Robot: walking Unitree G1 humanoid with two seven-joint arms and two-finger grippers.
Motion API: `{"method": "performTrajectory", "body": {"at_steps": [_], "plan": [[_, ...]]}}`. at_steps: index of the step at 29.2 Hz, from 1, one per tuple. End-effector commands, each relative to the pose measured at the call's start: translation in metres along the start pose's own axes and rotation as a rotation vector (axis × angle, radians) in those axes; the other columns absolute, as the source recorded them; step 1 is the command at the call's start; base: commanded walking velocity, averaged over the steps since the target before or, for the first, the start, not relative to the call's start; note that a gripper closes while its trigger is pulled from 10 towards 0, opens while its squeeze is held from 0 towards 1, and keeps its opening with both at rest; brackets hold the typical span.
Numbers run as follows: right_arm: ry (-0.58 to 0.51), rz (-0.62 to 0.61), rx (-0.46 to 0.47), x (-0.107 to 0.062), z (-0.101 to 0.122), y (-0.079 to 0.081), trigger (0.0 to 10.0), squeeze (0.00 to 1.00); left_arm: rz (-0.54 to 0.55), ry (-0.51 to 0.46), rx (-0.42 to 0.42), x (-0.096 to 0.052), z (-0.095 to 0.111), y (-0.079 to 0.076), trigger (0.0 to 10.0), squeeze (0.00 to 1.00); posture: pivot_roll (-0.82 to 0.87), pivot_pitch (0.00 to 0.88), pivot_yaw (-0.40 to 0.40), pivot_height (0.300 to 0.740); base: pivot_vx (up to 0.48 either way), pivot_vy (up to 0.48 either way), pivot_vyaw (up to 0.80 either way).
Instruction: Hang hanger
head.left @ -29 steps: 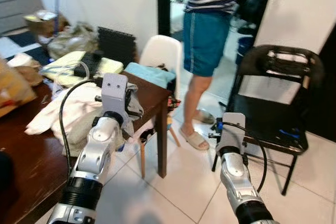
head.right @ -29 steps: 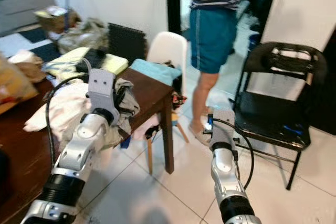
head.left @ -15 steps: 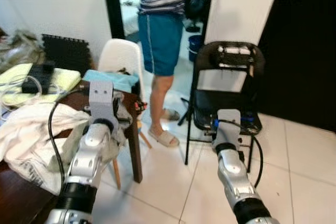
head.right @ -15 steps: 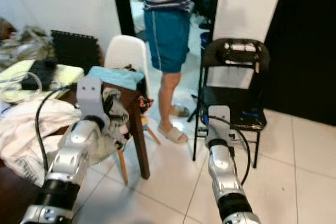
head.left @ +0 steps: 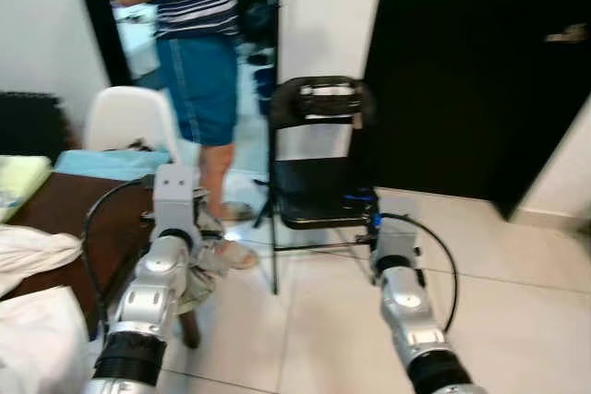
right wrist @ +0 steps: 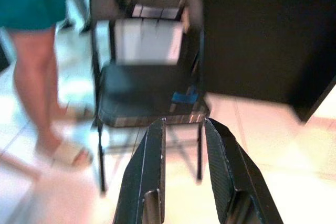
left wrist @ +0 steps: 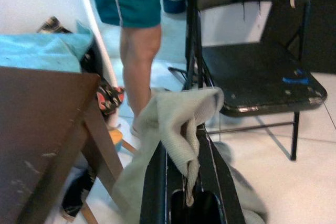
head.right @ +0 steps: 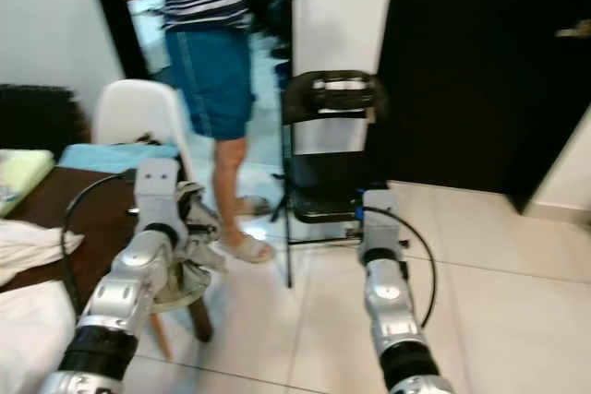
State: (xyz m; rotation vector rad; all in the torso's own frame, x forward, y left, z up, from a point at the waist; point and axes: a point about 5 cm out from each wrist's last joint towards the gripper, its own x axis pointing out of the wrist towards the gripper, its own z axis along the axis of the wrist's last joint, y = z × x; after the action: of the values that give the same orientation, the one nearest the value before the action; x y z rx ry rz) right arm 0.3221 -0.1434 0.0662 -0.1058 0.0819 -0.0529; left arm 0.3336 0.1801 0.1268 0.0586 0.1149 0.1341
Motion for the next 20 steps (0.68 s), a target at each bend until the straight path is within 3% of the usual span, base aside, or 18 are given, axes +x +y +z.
{"method": "performTrajectory", "body": {"at_steps": [1, 5, 8, 20], "plan": [[0.021, 0.015, 0.0, -0.001, -0.003, 0.003, 10.0, 0.0, 0.026, 0.017, 0.004, -0.001, -0.002, 0.005, 10.0, 0.0, 0.0, 0.0, -0.031, 0.74, 0.0, 0.0, -0.8], [0.013, 0.012, 0.006, -0.002, -0.002, 0.006, 10.0, 0.0, 0.007, -0.001, 0.007, -0.006, -0.003, 0.002, 10.0, 0.0, 0.01, 0.0, -0.031, 0.74, 0.0, 0.0, -0.8], [0.019, 0.007, 0.008, -0.002, -0.004, 0.005, 10.0, 0.0, 0.032, -0.008, 0.066, -0.008, -0.006, 0.002, 10.0, 0.0, 0.02, 0.0, -0.04, 0.74, 0.0, 0.0, -0.8], [0.027, 0.024, 0.007, 0.0, -0.004, 0.008, 10.0, 0.0, 0.034, 0.035, 0.018, -0.014, -0.023, 0.009, 10.0, 0.0, 0.03, 0.0, -0.053, 0.74, 0.0, 0.0, -0.8]]}}
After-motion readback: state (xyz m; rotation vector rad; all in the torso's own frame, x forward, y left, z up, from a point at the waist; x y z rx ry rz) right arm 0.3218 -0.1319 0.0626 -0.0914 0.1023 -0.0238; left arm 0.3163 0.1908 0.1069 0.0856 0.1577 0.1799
